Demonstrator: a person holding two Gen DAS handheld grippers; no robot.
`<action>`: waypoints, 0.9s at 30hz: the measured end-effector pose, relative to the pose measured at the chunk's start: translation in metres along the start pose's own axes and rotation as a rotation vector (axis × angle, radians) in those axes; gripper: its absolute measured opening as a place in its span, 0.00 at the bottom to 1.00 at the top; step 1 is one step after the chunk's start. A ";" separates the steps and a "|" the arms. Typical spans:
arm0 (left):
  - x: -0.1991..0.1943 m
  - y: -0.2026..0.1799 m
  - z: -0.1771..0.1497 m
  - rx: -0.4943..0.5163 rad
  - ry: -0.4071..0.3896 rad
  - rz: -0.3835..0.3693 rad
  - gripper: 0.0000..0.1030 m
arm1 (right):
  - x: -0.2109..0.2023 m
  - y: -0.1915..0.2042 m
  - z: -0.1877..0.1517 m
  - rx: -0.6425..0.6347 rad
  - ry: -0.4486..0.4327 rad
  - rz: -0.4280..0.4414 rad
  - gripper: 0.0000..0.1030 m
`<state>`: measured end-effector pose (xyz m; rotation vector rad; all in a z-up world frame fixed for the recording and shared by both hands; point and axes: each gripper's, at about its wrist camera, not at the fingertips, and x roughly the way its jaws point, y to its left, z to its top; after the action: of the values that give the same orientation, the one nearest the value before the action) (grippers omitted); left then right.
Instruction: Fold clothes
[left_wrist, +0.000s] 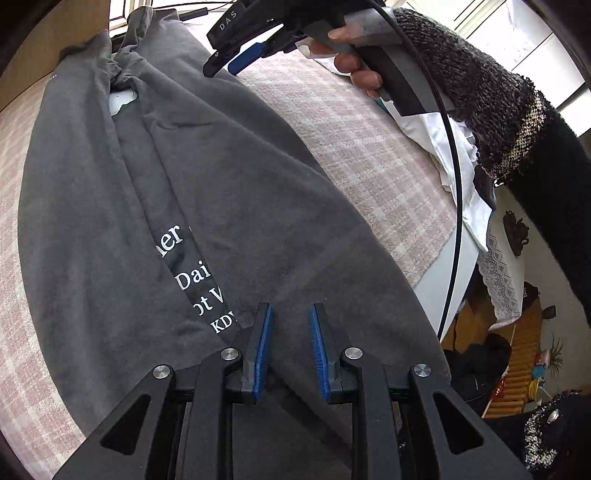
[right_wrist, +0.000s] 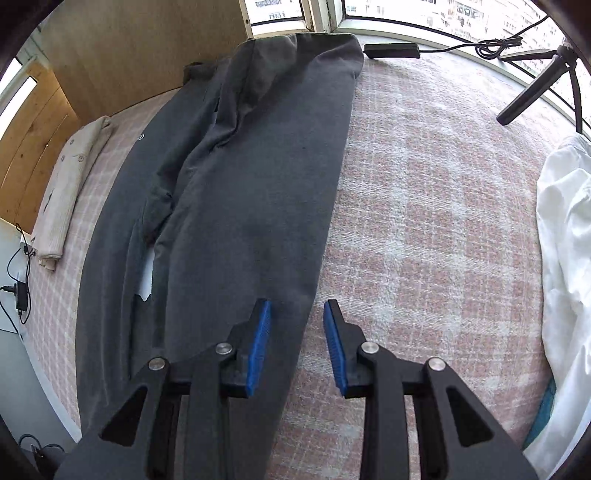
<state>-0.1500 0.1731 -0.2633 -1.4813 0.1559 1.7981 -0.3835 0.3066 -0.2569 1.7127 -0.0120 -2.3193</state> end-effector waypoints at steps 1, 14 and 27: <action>-0.001 0.001 0.000 0.000 0.002 -0.006 0.19 | 0.002 0.002 0.000 -0.023 0.008 0.009 0.19; -0.002 0.000 -0.005 0.019 -0.012 -0.006 0.22 | -0.036 0.026 -0.008 -0.092 -0.121 0.059 0.09; -0.067 0.017 -0.044 -0.039 -0.052 0.031 0.25 | -0.044 0.025 -0.040 -0.056 -0.099 0.000 0.10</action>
<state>-0.1255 0.1045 -0.2248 -1.4650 0.1193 1.8721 -0.3285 0.2977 -0.2235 1.5701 0.0339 -2.3797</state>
